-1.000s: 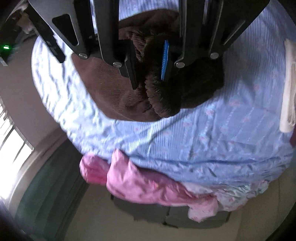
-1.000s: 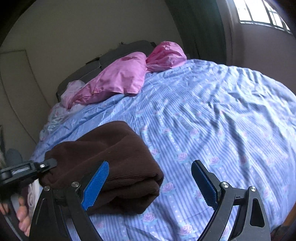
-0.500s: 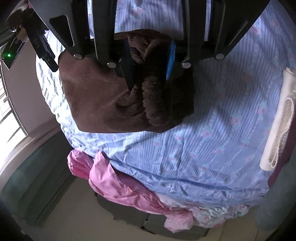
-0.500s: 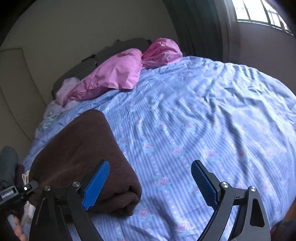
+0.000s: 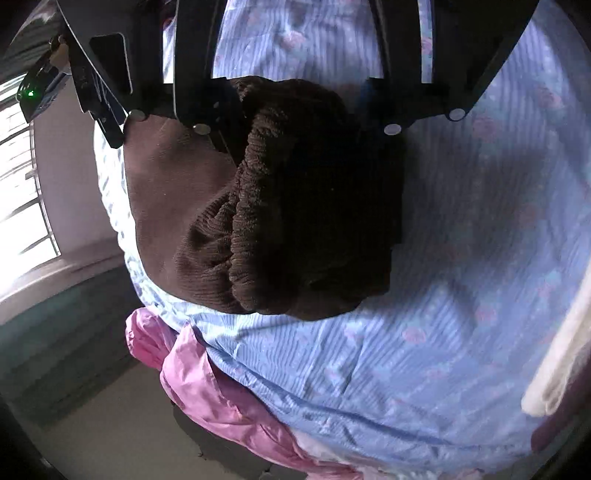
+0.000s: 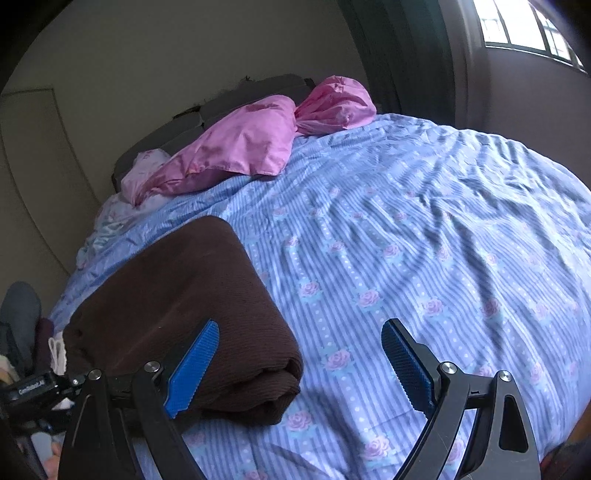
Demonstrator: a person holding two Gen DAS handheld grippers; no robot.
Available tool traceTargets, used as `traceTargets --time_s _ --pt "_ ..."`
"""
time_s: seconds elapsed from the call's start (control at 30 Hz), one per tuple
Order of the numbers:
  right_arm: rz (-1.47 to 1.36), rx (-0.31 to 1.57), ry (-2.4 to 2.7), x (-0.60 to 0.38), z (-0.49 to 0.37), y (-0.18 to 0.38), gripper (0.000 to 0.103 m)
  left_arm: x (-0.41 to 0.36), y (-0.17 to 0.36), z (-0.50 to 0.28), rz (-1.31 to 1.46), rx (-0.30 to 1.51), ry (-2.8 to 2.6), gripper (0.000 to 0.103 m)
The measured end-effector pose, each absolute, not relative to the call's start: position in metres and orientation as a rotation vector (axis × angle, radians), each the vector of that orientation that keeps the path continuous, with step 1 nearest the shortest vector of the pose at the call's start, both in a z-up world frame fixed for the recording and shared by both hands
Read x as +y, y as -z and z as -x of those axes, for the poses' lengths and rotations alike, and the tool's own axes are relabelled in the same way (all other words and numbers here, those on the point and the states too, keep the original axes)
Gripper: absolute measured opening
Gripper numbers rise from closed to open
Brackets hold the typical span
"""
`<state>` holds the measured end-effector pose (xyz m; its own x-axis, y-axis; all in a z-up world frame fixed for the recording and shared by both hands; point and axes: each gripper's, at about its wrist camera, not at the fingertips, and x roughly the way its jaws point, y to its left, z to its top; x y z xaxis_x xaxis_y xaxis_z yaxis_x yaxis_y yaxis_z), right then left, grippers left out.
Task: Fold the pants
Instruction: 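Grasp the folded brown pants bundle with the left tool while the right tool grasps its other end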
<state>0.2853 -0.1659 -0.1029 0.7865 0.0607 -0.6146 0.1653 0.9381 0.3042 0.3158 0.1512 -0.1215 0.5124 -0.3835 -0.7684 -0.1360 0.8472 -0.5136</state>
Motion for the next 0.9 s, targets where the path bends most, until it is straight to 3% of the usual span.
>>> traceTargets --time_s 0.07,0.27,0.6,0.7,0.77,0.9 --pt "-0.372 0.673 0.058 -0.168 -0.286 0.106 0.092 0.146 0.112 -0.316 0.513 1.008 0.155 0.033" --pt "-0.413 0.704 0.017 -0.169 -0.291 0.113 0.092 0.151 0.082 -0.328 0.418 0.934 0.13 0.032" --pt "-0.349 0.771 -0.022 -0.153 -0.297 0.125 0.091 0.166 0.126 -0.338 0.465 1.025 0.098 0.037" --pt "-0.336 0.772 -0.02 -0.152 -0.297 0.126 0.091 0.168 0.127 -0.338 0.46 1.03 0.081 0.048" --pt "-0.331 0.767 -0.016 -0.151 -0.297 0.125 0.091 0.171 0.129 -0.337 0.455 1.029 0.066 0.061" --pt "-0.313 0.724 -0.021 -0.148 -0.294 0.116 0.091 0.176 0.132 -0.335 0.467 1.038 0.056 0.072"
